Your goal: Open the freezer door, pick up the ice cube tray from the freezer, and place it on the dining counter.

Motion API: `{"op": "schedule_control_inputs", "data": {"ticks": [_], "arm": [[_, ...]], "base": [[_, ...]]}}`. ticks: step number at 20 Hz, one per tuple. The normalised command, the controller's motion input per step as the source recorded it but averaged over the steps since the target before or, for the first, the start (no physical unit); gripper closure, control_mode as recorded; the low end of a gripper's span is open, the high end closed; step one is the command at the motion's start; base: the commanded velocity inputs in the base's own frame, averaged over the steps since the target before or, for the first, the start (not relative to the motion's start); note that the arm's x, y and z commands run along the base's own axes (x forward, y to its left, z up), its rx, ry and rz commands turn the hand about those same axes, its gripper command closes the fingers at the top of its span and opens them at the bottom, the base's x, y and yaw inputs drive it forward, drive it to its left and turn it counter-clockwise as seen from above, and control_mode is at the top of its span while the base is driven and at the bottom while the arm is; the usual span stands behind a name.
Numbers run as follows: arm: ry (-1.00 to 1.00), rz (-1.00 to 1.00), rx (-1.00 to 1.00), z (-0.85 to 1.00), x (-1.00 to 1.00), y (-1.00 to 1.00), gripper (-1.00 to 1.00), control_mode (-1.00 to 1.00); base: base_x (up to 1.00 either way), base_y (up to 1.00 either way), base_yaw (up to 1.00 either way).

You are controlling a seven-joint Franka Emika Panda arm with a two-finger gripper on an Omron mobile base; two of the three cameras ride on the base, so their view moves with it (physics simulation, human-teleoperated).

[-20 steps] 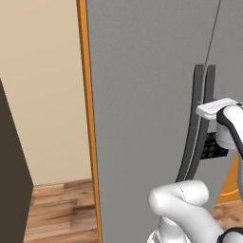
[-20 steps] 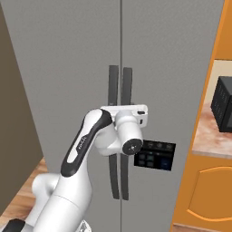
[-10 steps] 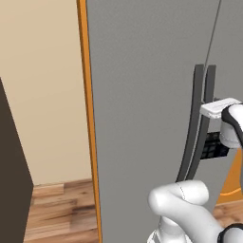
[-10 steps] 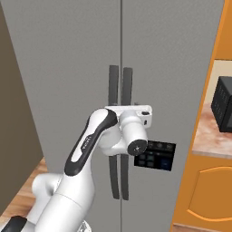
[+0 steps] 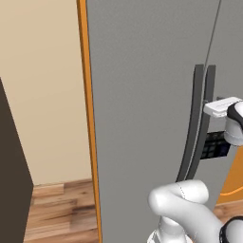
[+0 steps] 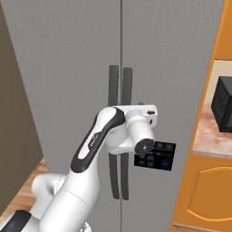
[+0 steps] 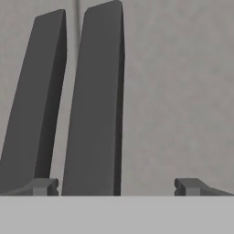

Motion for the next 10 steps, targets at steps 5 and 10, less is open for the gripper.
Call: {"op": "schedule_control_inputs", "data": {"ticks": [5,10], "arm": [[0.00,0.00,0.00,0.00,0.10,0.06,-1.00,-1.00],[0.00,0.00,0.00,0.00,0.05,0.17,-1.00,-1.00]], "base": [[0.00,0.00,0.00],[0.00,0.00,0.00]]}}
